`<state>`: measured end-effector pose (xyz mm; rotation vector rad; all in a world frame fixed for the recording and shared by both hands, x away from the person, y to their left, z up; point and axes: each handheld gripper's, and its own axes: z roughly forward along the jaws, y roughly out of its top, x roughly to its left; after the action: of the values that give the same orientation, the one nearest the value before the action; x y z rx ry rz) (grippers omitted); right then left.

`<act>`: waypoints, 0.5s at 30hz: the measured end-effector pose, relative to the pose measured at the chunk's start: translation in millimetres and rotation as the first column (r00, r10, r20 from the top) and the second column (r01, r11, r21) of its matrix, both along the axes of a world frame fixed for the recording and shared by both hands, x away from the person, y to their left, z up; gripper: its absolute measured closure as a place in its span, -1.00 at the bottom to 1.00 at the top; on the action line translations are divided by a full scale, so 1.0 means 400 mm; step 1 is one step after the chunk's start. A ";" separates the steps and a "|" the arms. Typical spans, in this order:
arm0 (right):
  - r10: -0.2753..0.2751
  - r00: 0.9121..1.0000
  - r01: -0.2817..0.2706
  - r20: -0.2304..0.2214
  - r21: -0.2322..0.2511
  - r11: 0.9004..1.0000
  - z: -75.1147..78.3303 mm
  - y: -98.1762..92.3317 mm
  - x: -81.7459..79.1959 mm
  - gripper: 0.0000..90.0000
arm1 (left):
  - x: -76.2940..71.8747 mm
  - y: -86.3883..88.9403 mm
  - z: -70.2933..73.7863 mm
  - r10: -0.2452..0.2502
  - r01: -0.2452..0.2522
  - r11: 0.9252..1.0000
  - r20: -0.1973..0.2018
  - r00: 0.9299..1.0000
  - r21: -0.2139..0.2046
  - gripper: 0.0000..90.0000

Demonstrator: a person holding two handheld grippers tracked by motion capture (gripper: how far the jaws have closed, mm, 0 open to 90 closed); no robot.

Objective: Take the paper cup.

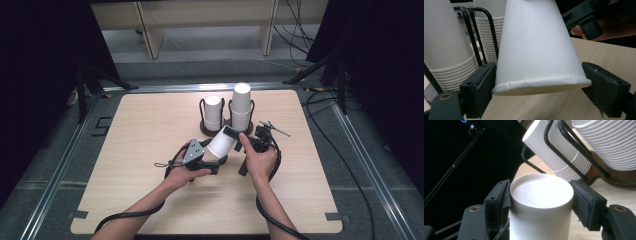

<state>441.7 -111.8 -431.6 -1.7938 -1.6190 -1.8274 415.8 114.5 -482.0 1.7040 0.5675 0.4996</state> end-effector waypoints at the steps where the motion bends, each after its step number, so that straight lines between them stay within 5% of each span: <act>1: 0.000 1.000 0.000 -0.001 0.000 1.000 0.000 0.000 0.000 -0.23 | -0.001 0.000 0.001 -0.002 0.002 1.000 0.003 1.000 0.002 -0.64; 15: 0.000 0.998 -0.001 0.068 0.016 1.000 -0.010 -0.005 -0.001 -0.29 | -0.003 0.011 0.011 -0.018 0.018 1.000 0.014 1.000 0.013 -0.39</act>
<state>441.4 -113.9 -435.6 -1.7425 -1.6222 -1.9160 414.4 119.1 -477.6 1.7155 0.5397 0.5029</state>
